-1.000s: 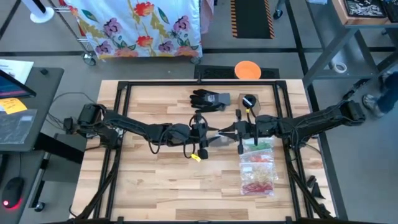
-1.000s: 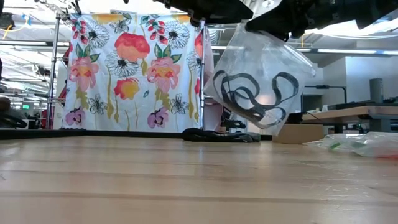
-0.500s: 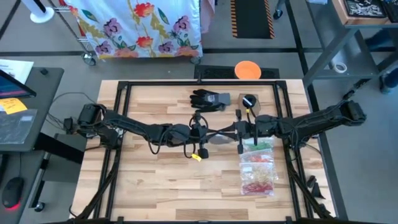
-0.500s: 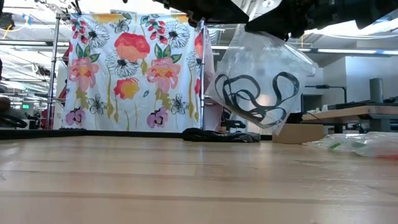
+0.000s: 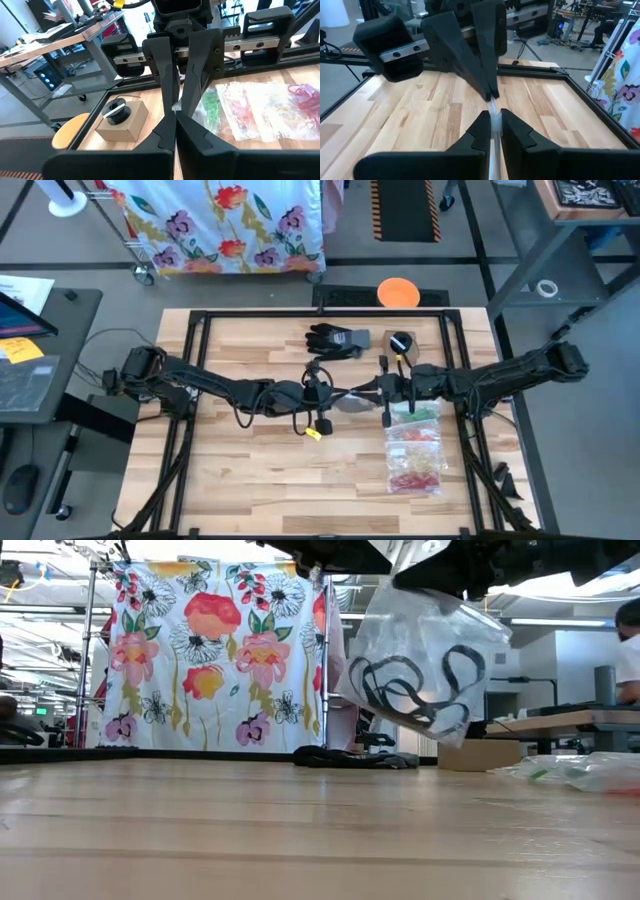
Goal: Sort rubber bands
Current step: Close the transparent zip bag containing the black rubber bands
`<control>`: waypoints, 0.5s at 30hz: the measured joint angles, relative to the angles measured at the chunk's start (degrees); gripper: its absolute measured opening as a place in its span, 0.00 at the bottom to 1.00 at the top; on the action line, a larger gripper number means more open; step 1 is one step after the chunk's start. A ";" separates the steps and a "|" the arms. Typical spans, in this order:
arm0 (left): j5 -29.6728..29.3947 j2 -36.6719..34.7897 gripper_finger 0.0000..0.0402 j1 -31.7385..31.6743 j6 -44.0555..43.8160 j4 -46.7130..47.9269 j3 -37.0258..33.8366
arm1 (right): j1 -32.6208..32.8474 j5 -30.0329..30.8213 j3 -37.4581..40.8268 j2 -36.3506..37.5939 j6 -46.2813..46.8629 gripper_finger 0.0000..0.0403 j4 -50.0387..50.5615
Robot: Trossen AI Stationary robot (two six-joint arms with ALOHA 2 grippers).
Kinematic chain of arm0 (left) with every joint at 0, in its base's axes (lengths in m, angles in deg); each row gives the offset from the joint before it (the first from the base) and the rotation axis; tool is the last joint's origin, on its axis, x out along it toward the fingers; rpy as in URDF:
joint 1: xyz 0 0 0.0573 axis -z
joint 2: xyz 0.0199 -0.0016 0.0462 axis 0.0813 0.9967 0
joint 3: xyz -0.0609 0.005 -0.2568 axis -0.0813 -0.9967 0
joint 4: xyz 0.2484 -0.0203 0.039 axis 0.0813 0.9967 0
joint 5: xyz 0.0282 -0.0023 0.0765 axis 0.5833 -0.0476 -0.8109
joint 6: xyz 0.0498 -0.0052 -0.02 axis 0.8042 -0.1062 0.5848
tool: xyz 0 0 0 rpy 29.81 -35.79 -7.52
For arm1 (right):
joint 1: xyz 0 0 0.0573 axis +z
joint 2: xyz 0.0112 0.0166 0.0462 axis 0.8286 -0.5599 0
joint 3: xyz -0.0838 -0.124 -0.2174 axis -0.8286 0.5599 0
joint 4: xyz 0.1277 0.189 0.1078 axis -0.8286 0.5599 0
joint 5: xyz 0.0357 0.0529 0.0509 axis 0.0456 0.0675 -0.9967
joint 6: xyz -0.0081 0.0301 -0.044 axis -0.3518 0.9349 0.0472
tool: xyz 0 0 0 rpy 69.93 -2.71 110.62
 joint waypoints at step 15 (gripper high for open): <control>-14.03 -4.26 0.00 4.76 -0.68 9.21 -0.11 | 0.01 0.02 0.07 0.03 0.00 0.08 0.71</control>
